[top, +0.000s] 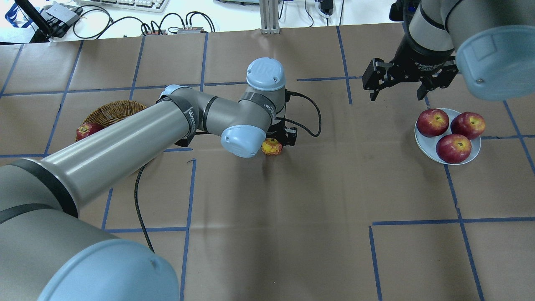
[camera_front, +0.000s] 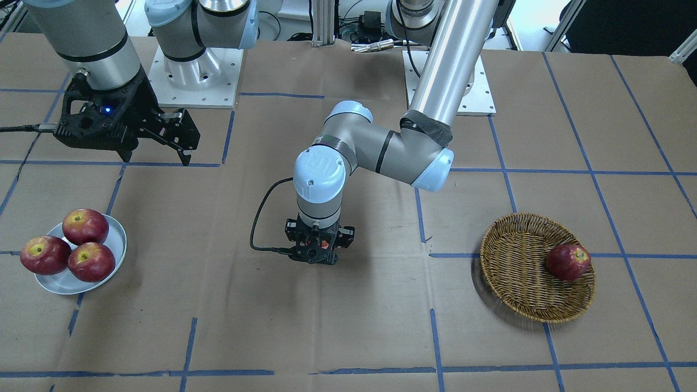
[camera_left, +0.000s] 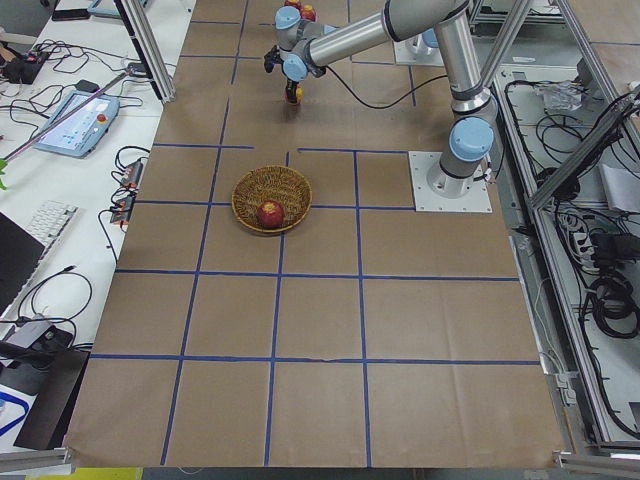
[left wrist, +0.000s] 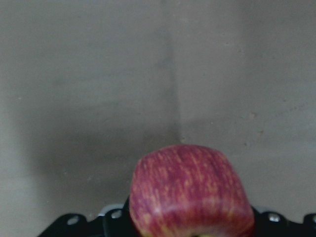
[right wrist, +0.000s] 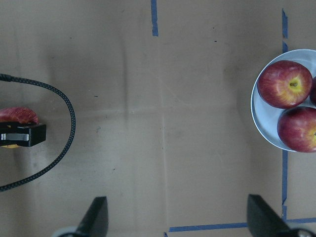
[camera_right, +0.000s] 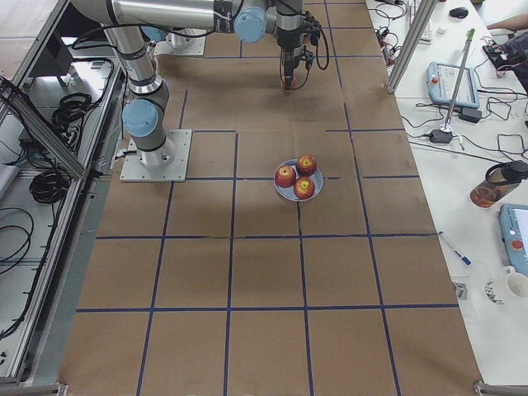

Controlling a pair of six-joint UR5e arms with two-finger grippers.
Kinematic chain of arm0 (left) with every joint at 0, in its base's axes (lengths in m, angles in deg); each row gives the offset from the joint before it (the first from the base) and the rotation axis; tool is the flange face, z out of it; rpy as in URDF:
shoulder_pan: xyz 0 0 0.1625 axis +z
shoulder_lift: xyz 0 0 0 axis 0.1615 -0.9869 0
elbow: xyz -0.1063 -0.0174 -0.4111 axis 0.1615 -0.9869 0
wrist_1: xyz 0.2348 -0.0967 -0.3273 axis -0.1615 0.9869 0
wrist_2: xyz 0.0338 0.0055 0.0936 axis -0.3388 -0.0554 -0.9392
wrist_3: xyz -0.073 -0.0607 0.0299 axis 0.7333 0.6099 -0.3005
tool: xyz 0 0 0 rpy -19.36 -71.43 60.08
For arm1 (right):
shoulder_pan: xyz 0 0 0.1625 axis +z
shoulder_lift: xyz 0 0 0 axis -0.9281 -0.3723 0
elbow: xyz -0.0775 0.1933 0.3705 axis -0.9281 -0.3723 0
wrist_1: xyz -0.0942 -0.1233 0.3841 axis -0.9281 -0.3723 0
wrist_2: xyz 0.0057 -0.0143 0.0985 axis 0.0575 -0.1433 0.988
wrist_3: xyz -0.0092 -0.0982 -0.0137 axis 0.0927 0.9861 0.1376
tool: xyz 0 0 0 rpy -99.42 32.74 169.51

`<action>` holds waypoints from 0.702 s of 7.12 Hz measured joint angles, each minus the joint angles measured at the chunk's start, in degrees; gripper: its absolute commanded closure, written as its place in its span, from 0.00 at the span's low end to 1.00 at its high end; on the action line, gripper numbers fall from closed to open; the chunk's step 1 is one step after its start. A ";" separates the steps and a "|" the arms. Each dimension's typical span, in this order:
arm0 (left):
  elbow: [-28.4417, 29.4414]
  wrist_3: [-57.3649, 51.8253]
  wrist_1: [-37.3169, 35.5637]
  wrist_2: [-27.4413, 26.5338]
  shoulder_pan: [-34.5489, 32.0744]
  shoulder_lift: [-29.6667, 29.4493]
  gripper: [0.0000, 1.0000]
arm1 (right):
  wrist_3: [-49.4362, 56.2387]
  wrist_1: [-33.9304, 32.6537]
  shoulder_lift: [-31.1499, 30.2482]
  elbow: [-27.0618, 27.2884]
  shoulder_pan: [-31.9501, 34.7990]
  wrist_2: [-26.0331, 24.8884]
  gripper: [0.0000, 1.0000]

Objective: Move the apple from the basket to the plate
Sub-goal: 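Carry the apple with the left gripper toward the table center, then set the apple on the table, open the left gripper and withdraw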

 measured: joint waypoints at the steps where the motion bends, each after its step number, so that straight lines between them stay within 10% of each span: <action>1: -0.11 0.03 -0.07 0.02 -0.13 -0.05 0.33 | 0.00 0.02 0.00 0.00 0.00 0.00 0.00; 2: -0.30 0.07 -0.13 0.00 -0.17 -0.06 0.02 | 0.00 0.06 0.00 0.00 0.00 0.00 0.00; 5: -0.47 0.10 -0.11 0.00 -0.17 0.64 0.01 | 0.00 0.09 0.00 0.00 0.00 0.00 0.00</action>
